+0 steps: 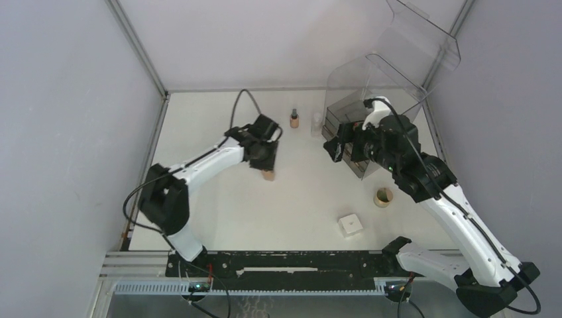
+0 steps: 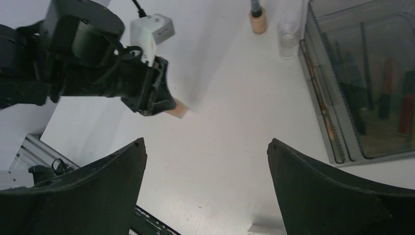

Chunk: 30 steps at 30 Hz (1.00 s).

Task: Organize the makeup
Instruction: Move the makeup to the center of the board, then pick up the makeup from the center of the board.

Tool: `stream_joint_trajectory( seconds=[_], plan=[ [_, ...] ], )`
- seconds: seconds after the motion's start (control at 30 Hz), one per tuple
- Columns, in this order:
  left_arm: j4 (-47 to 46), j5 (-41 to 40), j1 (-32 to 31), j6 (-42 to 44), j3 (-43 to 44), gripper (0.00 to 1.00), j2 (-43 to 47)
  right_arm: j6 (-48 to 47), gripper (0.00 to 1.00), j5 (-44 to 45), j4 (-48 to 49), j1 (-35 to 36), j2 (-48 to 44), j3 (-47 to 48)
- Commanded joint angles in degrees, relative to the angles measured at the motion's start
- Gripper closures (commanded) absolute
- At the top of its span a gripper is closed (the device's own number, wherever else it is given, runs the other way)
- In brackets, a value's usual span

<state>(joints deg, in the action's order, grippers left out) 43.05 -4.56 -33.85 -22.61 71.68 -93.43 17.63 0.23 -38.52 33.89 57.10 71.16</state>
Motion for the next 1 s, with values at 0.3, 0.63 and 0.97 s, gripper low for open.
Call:
stream_joint_trajectory(
  seconds=[0.3,0.63,0.97],
  plan=[
    [4.1,0.7,-12.0,-0.9,30.0,0.66,-23.6,4.0,0.01,3.8,-4.0,-3.4,-6.6,-2.9],
    [5.3,0.8,-12.0,-0.8,31.9,0.21,-25.4,4.3,0.02,4.4,-3.9,-3.2,-6.2,-3.0],
    [7.8,-7.9,-10.7,2.8,28.1,0.00,-3.5,1.2,0.02,3.6,-6.4,-1.8,-0.3,-0.8]
  ],
)
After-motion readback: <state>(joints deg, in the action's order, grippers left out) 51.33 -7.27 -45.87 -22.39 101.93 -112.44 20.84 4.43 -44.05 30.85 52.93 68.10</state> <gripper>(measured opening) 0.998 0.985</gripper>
